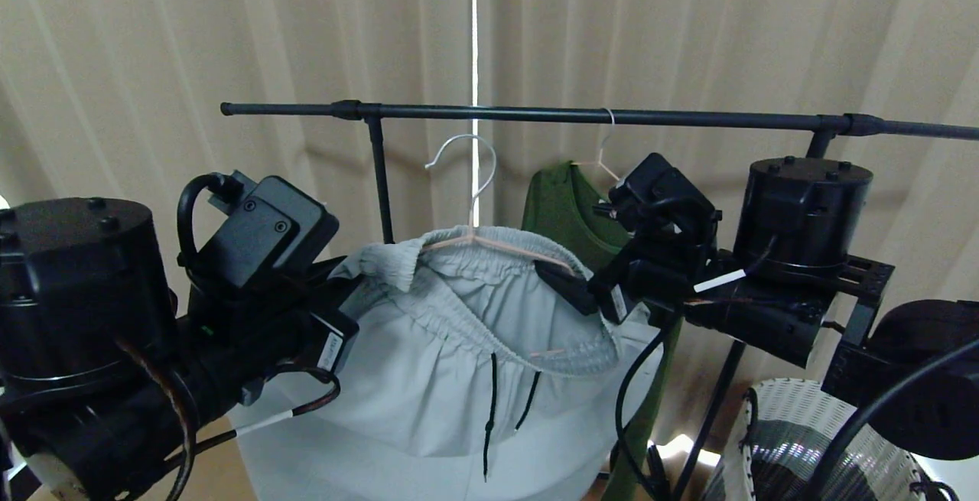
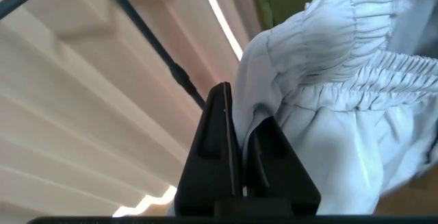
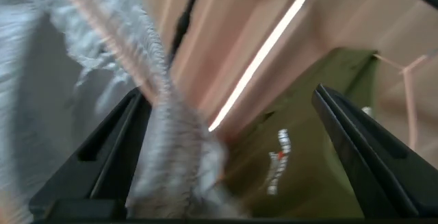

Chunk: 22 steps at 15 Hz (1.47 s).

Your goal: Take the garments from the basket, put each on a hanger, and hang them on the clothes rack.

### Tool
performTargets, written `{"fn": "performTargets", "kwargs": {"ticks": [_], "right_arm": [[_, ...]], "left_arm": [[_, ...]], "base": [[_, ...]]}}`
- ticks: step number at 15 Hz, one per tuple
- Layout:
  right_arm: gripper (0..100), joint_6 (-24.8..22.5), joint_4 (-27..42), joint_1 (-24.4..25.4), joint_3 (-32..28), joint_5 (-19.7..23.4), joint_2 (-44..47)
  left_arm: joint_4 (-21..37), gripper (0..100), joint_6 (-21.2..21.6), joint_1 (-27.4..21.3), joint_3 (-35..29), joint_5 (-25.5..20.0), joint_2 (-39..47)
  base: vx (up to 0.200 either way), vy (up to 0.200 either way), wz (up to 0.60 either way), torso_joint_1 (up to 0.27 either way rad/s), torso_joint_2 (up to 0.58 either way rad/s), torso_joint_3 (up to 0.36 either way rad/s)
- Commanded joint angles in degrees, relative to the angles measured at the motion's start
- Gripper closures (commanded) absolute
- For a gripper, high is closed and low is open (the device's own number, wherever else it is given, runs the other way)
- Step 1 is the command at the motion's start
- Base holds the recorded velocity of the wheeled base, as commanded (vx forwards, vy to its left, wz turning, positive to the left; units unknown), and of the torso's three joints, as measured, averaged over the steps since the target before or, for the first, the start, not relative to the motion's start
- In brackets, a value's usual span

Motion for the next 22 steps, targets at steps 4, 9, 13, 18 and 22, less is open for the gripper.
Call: {"fn": "performTargets", "kwargs": {"ticks": [4,9,13,18,22], "right_arm": [[0,-1.2,-0.2,0.0,-0.9,0.0,2.2],[100,-1.2,-0.5,0.4,-0.3,0.0,1.9],[100,-1.2,-0.5,0.5,0.1,0.0,1.7],[100,-1.2,-0.8,0.5,0.8,0.0,1.4],[100,-1.2,-0.8,0.5,1.1,-0.2,0.2]], "left_arm": [[-0.1,100,-0.4,-3.2,-0.3,-0.1,-1.2],[-0.1,100,-0.5,-3.3,-0.5,-1.1,-1.2],[-0.1,100,-0.5,-3.3,-0.5,-1.1,-1.1],[-0.1,100,-0.5,-3.3,0.0,-1.2,-1.1],[0.0,0,-0.7,-3.0,0.1,-2.9,-1.3]], "base": [[0.000,0.000,0.00,0.000,0.00,0.000],[0.000,0.000,0.00,0.000,0.00,0.000],[0.000,0.000,0.00,0.000,0.00,0.000],[0.000,0.000,0.00,0.000,0.00,0.000],[0.000,0.000,0.00,0.000,0.00,0.000]]}}
